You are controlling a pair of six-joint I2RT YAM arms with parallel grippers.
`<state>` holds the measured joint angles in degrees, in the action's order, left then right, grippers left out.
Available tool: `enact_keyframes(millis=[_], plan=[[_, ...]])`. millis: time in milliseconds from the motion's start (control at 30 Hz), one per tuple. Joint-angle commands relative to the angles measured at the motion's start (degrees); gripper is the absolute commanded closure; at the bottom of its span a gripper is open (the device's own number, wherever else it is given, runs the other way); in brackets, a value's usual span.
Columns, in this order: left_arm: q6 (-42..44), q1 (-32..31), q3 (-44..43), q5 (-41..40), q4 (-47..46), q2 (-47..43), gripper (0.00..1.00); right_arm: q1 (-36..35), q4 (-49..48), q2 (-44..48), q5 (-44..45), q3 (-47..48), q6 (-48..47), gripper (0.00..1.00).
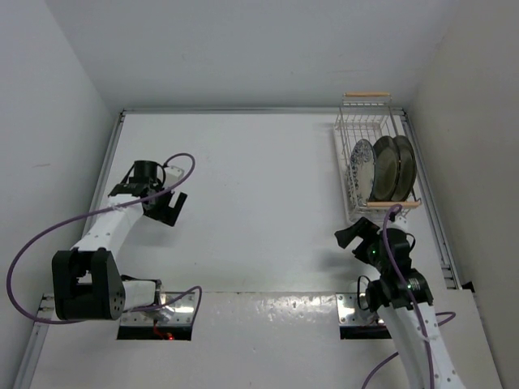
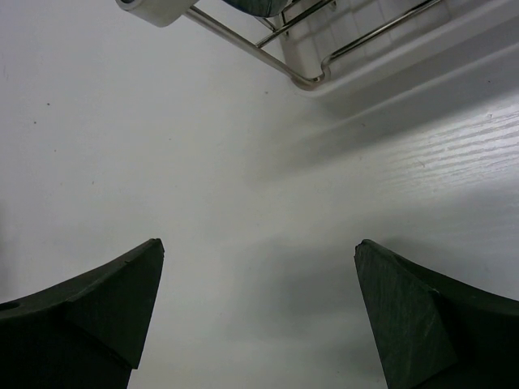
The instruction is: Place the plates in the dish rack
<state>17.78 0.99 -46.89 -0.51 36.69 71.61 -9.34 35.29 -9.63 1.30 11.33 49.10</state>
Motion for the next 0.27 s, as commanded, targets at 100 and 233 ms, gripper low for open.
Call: enact_keyframes(millis=[100, 233], plan=[[0.50, -0.47, 0.14, -0.89, -1.96, -0.07, 0.00, 0.11, -1.01, -0.21, 1.25, 0.88, 1.08, 0.00], [0.50, -0.47, 0.14, -0.89, -1.97, -0.07, 0.00, 0.12, -0.66, -0.65, 1.60, 1.23, 1.35, 0.00]])
